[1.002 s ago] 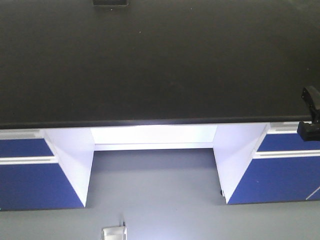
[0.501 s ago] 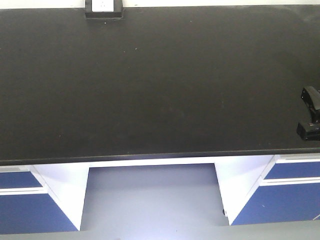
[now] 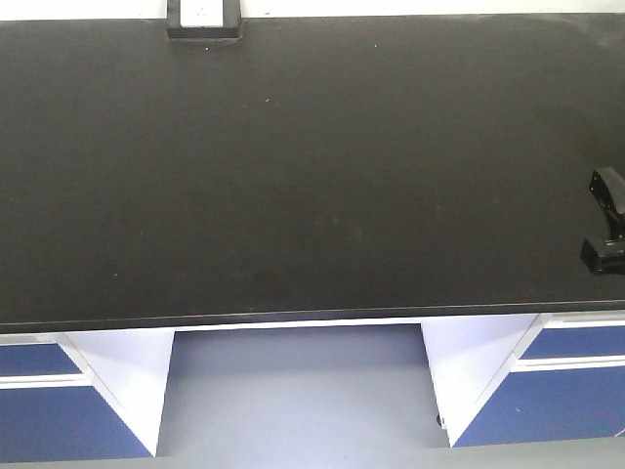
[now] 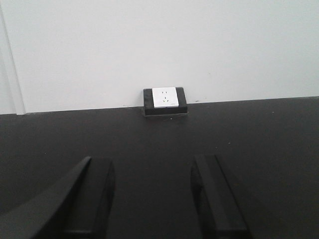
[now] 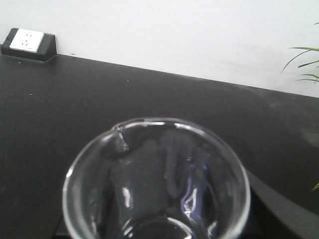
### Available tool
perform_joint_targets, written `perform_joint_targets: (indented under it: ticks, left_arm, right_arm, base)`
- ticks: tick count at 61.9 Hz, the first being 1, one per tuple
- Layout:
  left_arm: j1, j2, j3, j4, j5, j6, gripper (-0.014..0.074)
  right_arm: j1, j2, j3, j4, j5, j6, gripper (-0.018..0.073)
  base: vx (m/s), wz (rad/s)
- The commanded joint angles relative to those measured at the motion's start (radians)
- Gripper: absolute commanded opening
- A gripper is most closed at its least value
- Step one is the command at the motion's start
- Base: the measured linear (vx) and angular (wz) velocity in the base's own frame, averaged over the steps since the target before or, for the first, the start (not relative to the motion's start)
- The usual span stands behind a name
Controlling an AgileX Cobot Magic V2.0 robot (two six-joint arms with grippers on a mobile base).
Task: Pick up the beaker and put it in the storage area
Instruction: 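Hold the beaker in the right gripper while driving to the other bench, then lower the beaker onto the bench with the right gripper and open it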
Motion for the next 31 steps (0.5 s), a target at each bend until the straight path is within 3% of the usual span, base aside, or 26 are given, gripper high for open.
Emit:
perform_joint_targets:
  ticks: [1, 31]
  left_arm:
    - [-0.004, 0.001, -0.032, -0.006, -0.078, -0.007, 0.0478]
    - [-0.004, 0.001, -0.032, -0.006, -0.078, -0.007, 0.0478]
  right_arm:
    - [-0.001, -0.005, -0.032, -0.001, -0.077, -0.001, -0.0008]
    - [-0.001, 0.012, -0.032, 0.005, -0.135, 0.0, -0.0008]
  base:
    - [0.0, 0.0]
    - [0.0, 0.0]
